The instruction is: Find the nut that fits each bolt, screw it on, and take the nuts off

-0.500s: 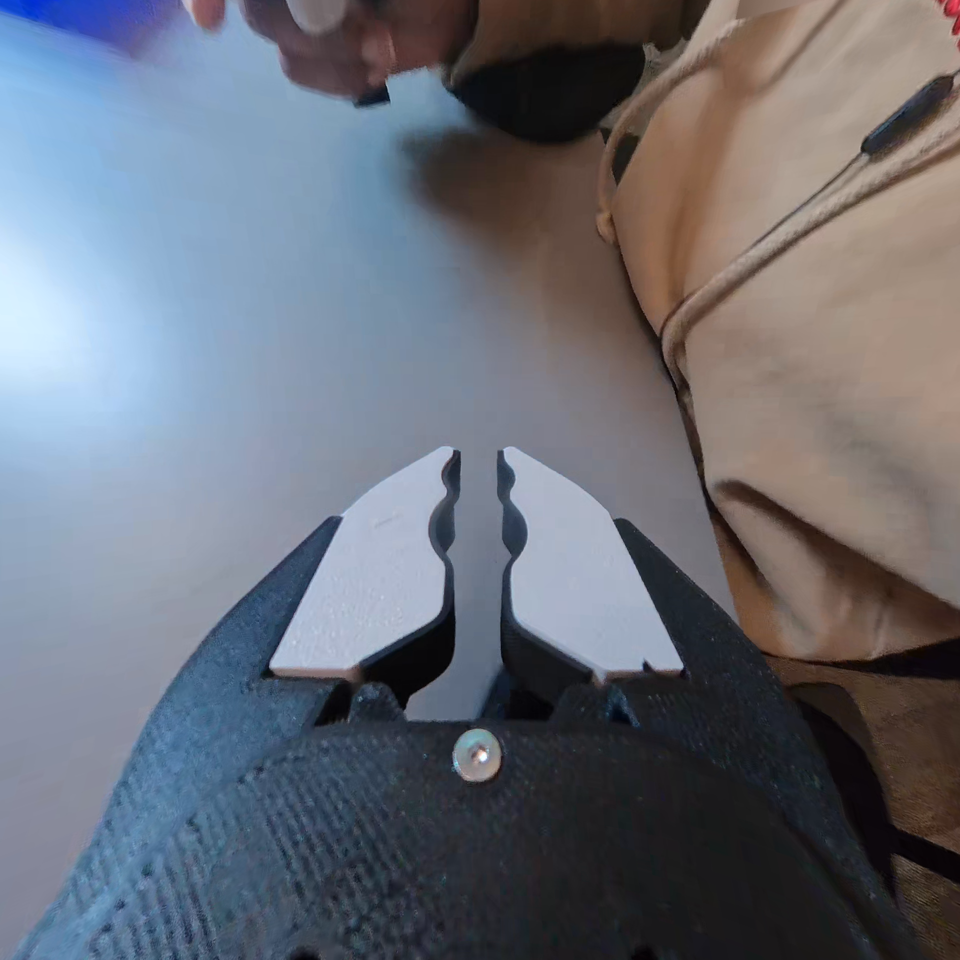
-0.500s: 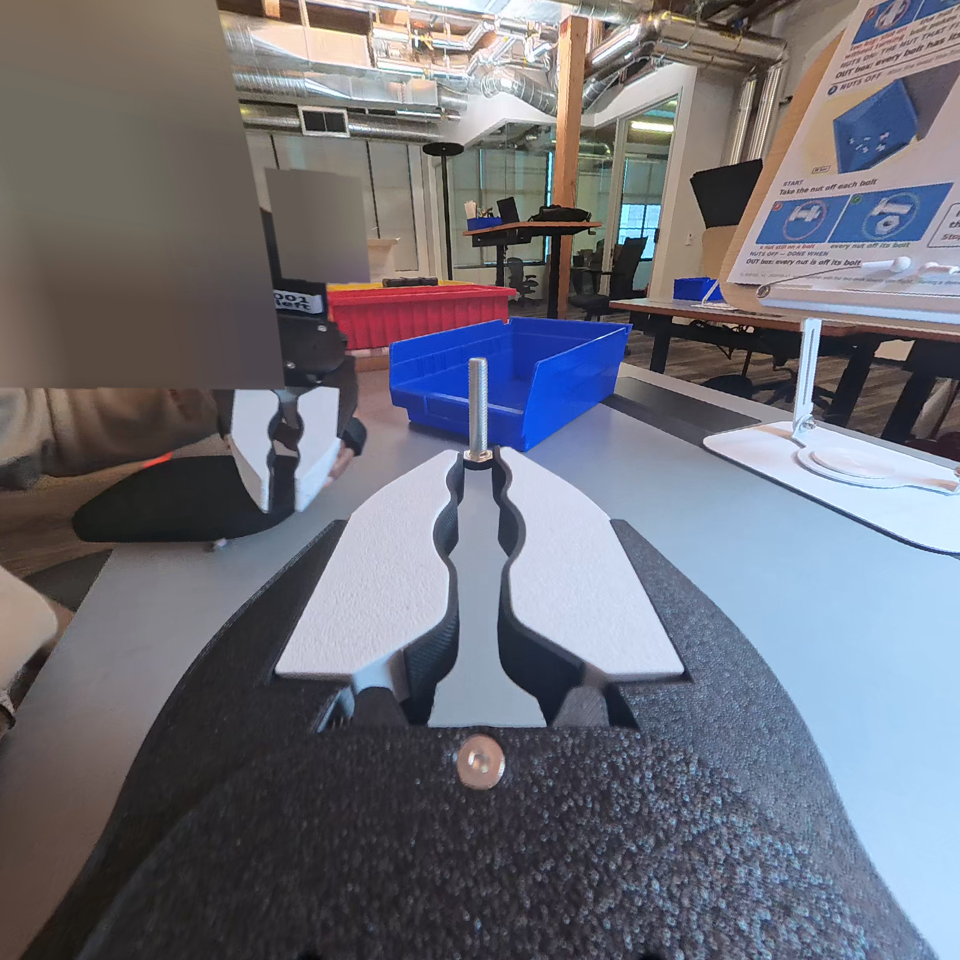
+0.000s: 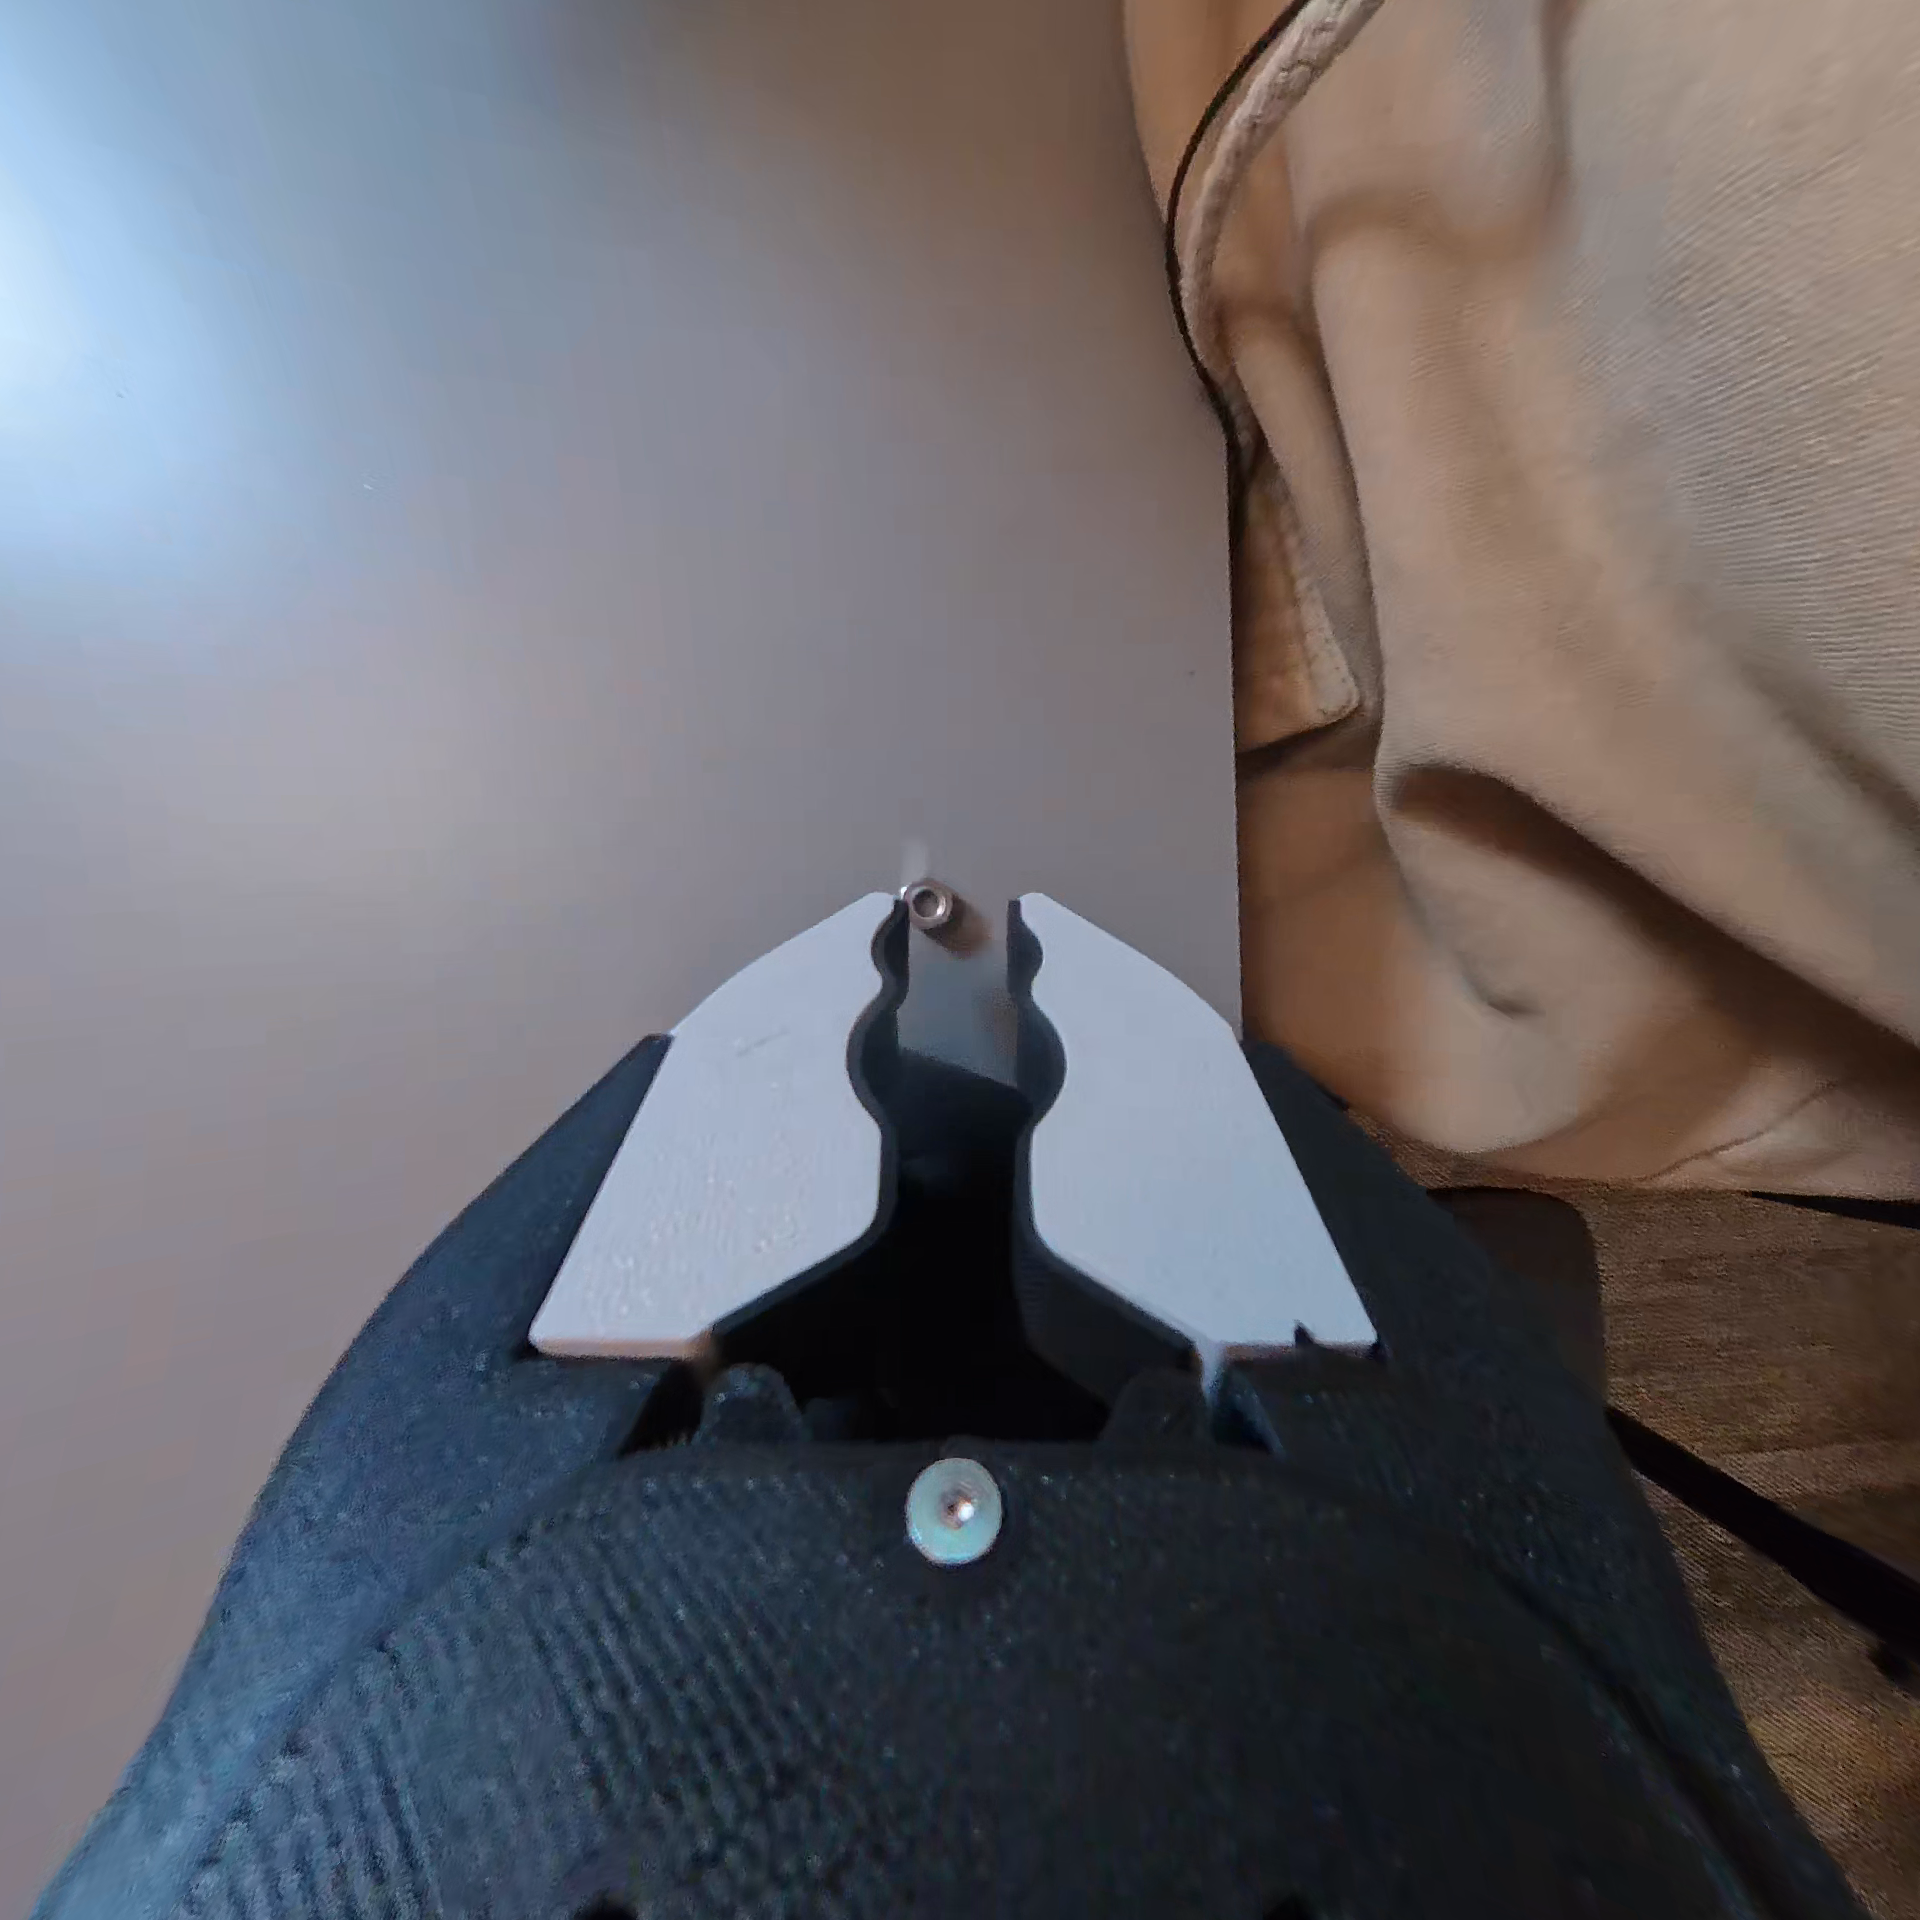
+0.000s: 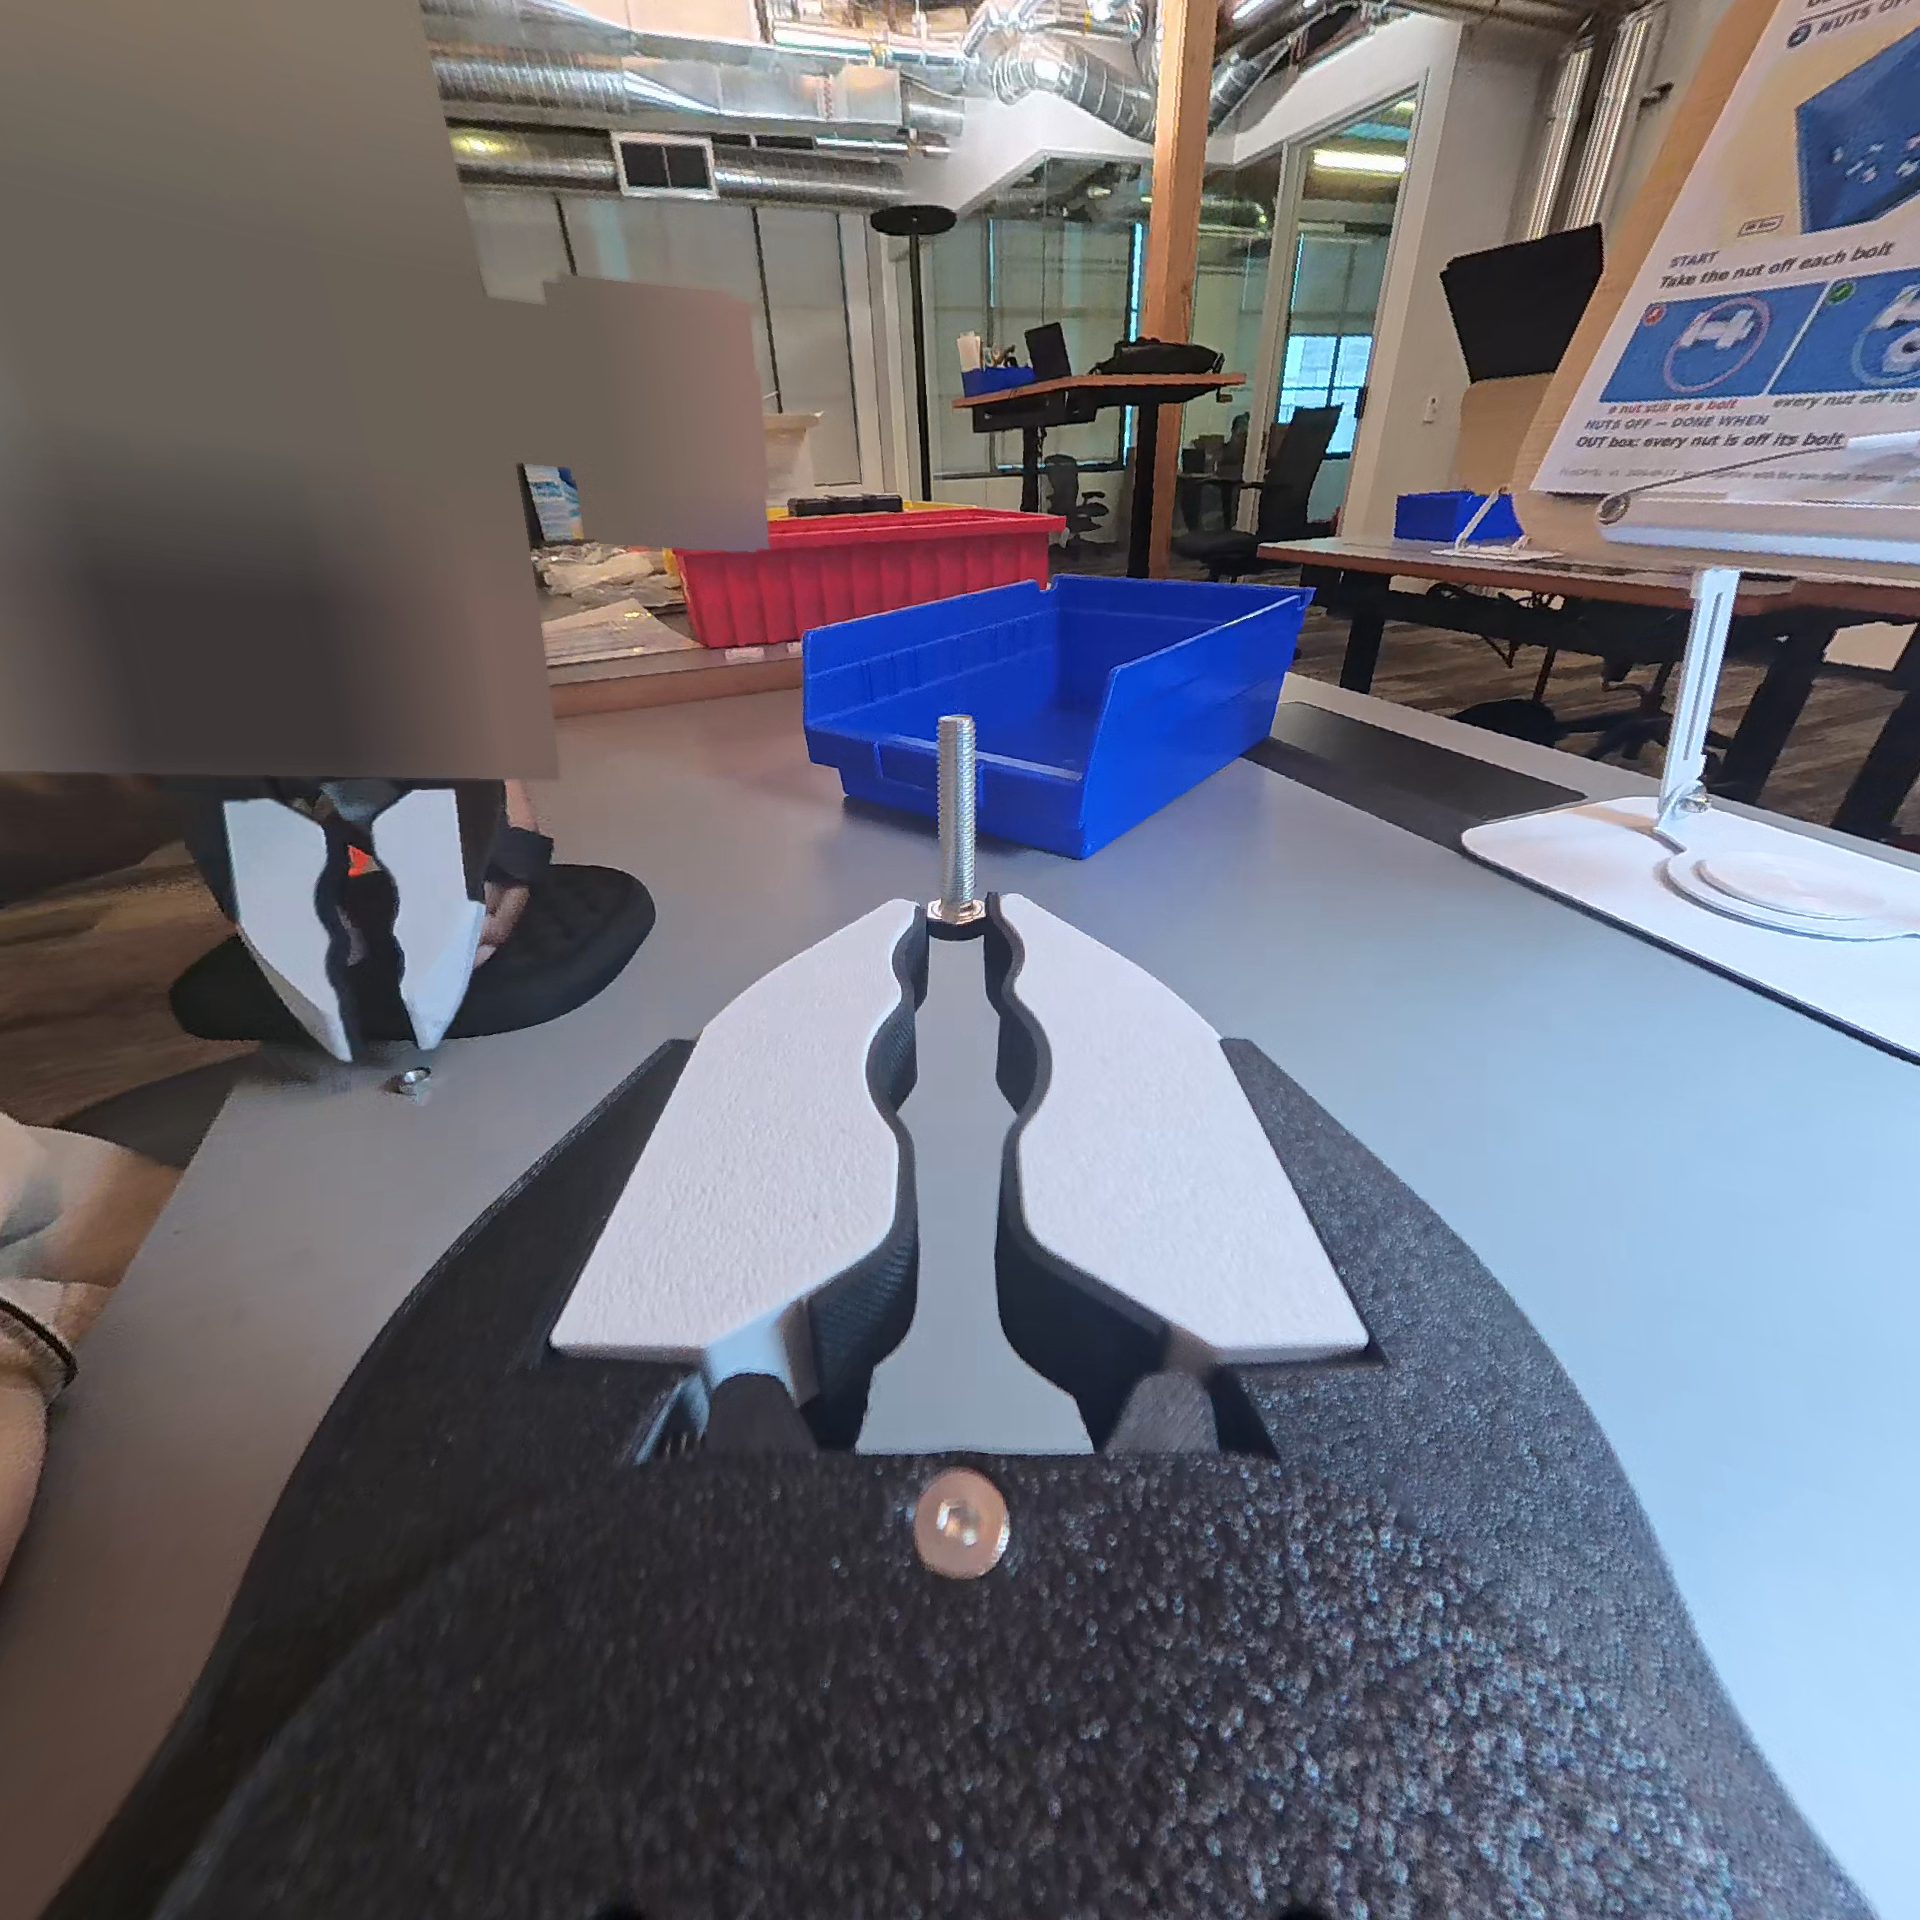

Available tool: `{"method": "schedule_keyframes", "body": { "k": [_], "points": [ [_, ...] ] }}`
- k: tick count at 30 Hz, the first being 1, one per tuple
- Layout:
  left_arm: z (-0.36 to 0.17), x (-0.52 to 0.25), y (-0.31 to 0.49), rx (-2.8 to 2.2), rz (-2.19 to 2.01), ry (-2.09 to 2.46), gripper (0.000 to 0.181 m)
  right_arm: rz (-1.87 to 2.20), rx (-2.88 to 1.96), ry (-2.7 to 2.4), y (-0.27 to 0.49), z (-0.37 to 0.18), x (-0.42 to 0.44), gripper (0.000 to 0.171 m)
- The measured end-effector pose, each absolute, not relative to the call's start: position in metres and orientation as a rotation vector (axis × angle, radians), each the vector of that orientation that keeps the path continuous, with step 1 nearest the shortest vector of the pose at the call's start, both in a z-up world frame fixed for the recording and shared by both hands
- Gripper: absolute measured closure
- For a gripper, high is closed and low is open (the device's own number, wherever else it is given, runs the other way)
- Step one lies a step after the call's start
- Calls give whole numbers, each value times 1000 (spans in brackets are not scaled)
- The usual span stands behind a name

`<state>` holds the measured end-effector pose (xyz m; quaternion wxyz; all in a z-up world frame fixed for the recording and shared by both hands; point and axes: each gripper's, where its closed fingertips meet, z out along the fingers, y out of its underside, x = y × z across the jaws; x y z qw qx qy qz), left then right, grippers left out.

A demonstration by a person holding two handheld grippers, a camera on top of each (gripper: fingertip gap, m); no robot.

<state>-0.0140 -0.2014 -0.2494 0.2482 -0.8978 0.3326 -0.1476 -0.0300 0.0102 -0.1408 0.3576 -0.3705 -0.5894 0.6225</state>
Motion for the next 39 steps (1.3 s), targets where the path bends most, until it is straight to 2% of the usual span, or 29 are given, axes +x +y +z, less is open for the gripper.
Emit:
{"method": "schedule_keyframes", "body": {
  "k": [17,23,31,39],
  "points": [
    [-262,-21,-188,-2564,-266,1116,170,1618,-951,-1558,7,-140,-27,161],
    [-200,-20,-125,-2283,-320,959,171,1609,-951,-1649,-6,-152,-27,161],
    [-123,-9,-54,-2144,-327,1070,171,1640,-912,-1758,-38,-163,-22,161],
    [-112,0,-22,-2187,-234,1267,171,1655,-877,-1726,-40,-153,-18,161]
  ]
}}
